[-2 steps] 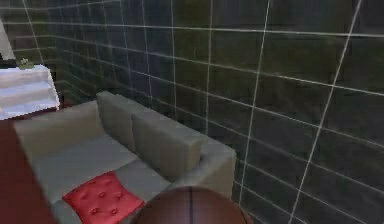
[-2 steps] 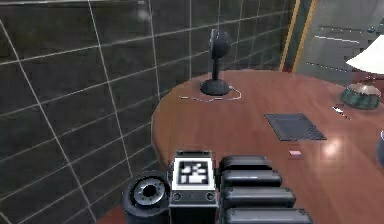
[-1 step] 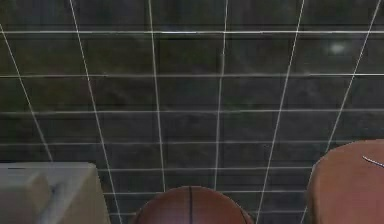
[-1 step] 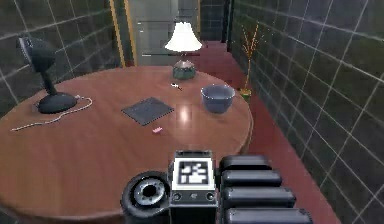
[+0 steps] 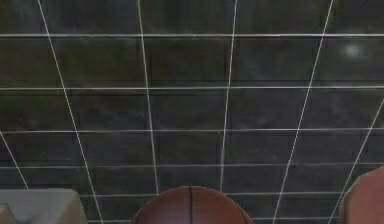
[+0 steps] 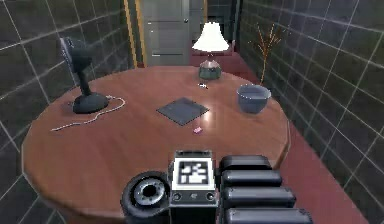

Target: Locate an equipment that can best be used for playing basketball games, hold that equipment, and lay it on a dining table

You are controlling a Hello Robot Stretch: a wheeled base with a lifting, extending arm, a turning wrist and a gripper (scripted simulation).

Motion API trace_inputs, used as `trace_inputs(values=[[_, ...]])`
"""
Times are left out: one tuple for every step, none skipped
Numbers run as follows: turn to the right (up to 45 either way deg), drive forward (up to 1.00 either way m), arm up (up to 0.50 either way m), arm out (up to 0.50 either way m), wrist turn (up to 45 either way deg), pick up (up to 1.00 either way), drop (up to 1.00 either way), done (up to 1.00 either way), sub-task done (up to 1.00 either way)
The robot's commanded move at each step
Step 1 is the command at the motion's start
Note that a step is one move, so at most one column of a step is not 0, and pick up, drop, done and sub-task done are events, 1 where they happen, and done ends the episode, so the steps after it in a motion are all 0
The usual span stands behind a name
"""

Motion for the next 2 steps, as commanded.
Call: trace_inputs(values=[[45.0,0.00,0.00,0.00,0.0,0.00,0.00,0.00,0.00],[36.0,0.00,0.00,0.00,0.0,0.00,0.00,0.00,0.00]])
